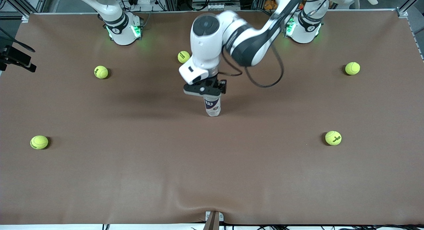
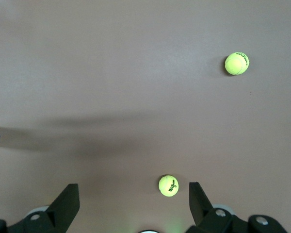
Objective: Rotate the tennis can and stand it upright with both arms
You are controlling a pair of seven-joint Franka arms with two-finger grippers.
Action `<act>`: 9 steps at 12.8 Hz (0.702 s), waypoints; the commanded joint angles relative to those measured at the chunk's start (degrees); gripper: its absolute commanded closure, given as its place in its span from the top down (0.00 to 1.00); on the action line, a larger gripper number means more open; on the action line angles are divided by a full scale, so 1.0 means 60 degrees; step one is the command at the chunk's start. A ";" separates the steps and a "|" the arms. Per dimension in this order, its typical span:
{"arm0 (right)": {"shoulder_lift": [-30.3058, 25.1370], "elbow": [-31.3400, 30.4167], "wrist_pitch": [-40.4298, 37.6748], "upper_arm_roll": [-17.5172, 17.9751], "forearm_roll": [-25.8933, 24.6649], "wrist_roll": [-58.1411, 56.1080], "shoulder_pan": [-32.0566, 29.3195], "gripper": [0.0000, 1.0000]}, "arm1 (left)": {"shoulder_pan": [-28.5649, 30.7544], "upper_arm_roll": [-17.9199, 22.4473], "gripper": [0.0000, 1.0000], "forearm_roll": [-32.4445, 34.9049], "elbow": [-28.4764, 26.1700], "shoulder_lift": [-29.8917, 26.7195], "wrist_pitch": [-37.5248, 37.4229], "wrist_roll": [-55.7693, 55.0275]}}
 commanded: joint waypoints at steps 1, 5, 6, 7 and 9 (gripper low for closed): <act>-0.0113 -0.0022 -0.0014 -0.0017 0.0084 0.0149 0.0074 1.00 | 0.0746 0.0047 1.00 -0.0193 -0.0199 -0.1598 -0.0877 -0.0034; -0.0113 -0.0022 -0.0029 -0.0031 0.0084 0.0134 0.0031 1.00 | 0.2575 0.0048 1.00 -0.0236 -0.0229 -0.3051 -0.2603 0.0170; -0.0098 -0.0022 -0.0043 -0.0031 0.0084 0.0134 0.0030 1.00 | 0.3059 0.0033 1.00 -0.0237 -0.0229 -0.3301 -0.3042 0.0345; -0.0098 -0.0022 -0.0058 -0.0031 0.0070 0.0134 0.0045 1.00 | 0.3514 0.0062 1.00 -0.0164 -0.0229 -0.3550 -0.3540 0.0854; -0.0098 -0.0036 -0.0102 -0.0031 0.0040 0.0134 0.0030 1.00 | 0.4626 0.0062 1.00 -0.0222 -0.0287 -0.3901 -0.4273 0.2506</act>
